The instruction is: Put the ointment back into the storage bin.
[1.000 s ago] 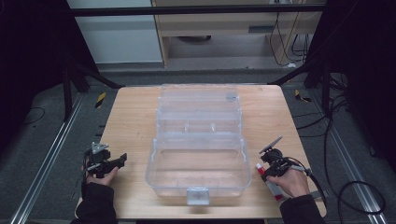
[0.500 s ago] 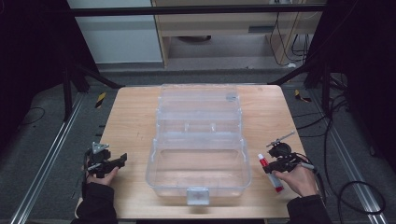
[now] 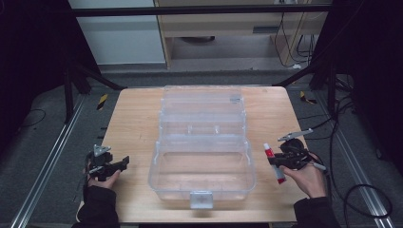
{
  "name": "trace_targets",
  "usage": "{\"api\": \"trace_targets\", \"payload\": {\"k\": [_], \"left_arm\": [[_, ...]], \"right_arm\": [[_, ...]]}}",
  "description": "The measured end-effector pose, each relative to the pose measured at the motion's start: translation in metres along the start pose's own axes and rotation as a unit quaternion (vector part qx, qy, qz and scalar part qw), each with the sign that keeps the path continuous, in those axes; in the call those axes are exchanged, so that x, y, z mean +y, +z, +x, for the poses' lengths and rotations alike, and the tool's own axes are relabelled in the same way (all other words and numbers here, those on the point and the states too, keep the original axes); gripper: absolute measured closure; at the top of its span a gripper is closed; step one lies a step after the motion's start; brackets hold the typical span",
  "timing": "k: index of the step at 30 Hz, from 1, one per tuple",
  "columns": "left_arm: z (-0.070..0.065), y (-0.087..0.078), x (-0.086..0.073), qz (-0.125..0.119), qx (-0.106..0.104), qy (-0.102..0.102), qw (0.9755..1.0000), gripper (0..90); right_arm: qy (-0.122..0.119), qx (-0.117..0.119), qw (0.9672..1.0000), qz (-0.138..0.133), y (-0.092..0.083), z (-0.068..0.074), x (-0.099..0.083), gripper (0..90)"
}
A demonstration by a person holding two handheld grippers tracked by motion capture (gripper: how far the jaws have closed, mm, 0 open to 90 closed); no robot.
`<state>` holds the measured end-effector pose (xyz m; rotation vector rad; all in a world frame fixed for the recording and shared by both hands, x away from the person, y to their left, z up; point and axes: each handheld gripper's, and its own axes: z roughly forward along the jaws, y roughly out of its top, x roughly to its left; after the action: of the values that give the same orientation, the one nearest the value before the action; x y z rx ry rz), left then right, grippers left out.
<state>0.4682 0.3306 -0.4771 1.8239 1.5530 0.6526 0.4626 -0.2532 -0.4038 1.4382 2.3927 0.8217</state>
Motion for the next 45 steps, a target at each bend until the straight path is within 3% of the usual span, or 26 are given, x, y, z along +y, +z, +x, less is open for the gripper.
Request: {"api": "trace_targets", "payload": {"k": [3,5,9,11,13,17,22,31,33,34,35,36,37,41,43,44,45], "left_arm": [[0.0,0.0,0.0,-0.001,0.0,0.001,1.0,30.1],[-0.001,-0.001,0.0,-0.001,0.0,0.001,1.0,30.1],[-0.001,0.0,0.0,0.0,-0.001,0.002,1.0,30.1],[-0.001,0.0,0.0,0.001,-0.002,0.004,1.0,30.0],[-0.002,0.0,0.0,0.001,-0.001,0.004,1.0,30.0],[-0.001,0.001,0.0,0.001,0.0,0.004,1.0,30.0],[-0.001,0.001,0.0,0.001,-0.001,0.003,1.0,30.0],[-0.001,0.001,0.0,0.001,-0.001,0.003,1.0,30.0],[-0.001,0.0,0.0,0.001,-0.001,0.003,1.0,30.0],[-0.001,0.0,0.0,0.0,-0.002,0.003,1.0,30.0],[-0.001,0.001,0.0,0.0,-0.002,0.004,1.0,30.0],[-0.001,0.001,0.0,0.001,-0.002,0.004,1.0,30.0],[-0.001,0.001,0.0,0.001,-0.002,0.004,1.0,30.0],[-0.001,0.001,0.0,0.0,-0.003,0.003,1.0,30.0],[-0.001,0.0,0.0,0.0,-0.002,0.003,1.0,30.1],[-0.001,0.0,0.0,0.0,-0.002,0.003,1.0,30.1],[-0.001,0.0,0.0,-0.001,-0.002,0.002,1.0,30.1]], "right_arm": [[-0.012,0.005,0.999,-0.042,-0.015,0.0,0.009,70.2],[-0.02,0.008,0.9983,-0.054,-0.018,0.001,0.011,70.2],[-0.047,0.013,0.9943,-0.095,-0.032,0.008,0.019,70.2],[-0.071,0.015,0.9906,-0.116,-0.04,0.013,0.024,70.2],[-0.073,0.015,0.9901,-0.119,-0.043,0.014,0.025,70.2],[-0.092,0.02,0.986,-0.138,-0.052,0.021,0.036,70.2],[-0.11,0.026,0.9835,-0.141,-0.059,0.028,0.046,70.2],[-0.16,0.052,0.9759,-0.139,-0.069,0.048,0.071,70.2],[-0.181,0.059,0.9722,-0.137,-0.069,0.057,0.078,70.2],[-0.181,0.059,0.9722,-0.137,-0.069,0.057,0.078,70.2],[-0.196,0.066,0.9692,-0.134,-0.068,0.065,0.083,70.2],[-0.196,0.066,0.9692,-0.134,-0.068,0.065,0.083,70.2],[-0.21,0.075,0.9663,-0.129,-0.065,0.071,0.088,70.1],[-0.226,0.089,0.9626,-0.12,-0.061,0.081,0.094,70.1],[-0.24,0.108,0.9583,-0.112,-0.054,0.087,0.1,70.1],[-0.24,0.108,0.9583,-0.112,-0.054,0.087,0.1,70.1],[-0.248,0.116,0.9563,-0.104,-0.05,0.09,0.103,70.1]]}}
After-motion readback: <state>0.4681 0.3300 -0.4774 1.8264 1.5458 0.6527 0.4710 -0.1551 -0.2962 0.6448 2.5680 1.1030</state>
